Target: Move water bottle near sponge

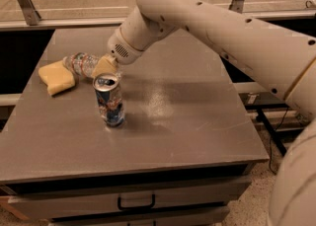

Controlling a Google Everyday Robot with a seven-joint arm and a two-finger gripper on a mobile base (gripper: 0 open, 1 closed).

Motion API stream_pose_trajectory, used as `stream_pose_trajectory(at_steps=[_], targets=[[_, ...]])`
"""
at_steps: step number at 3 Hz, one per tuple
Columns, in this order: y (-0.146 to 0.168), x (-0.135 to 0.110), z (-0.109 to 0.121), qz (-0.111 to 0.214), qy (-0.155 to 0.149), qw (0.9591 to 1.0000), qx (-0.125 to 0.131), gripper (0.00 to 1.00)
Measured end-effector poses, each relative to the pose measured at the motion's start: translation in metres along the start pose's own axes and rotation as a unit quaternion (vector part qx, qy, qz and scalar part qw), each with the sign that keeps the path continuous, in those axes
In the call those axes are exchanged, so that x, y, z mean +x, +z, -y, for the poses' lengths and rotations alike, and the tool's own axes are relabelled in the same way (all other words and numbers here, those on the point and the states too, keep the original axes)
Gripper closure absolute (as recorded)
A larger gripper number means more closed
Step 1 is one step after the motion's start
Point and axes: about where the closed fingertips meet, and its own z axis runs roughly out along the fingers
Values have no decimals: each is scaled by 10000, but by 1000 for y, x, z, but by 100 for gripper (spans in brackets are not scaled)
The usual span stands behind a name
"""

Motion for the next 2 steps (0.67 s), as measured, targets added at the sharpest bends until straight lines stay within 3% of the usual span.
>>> stream_pose_trajectory(at_steps=[1,2], targets=[[1,0,-2,-3,24,10000,-10,36],[-5,4,7,-25,52,9997,227,12]])
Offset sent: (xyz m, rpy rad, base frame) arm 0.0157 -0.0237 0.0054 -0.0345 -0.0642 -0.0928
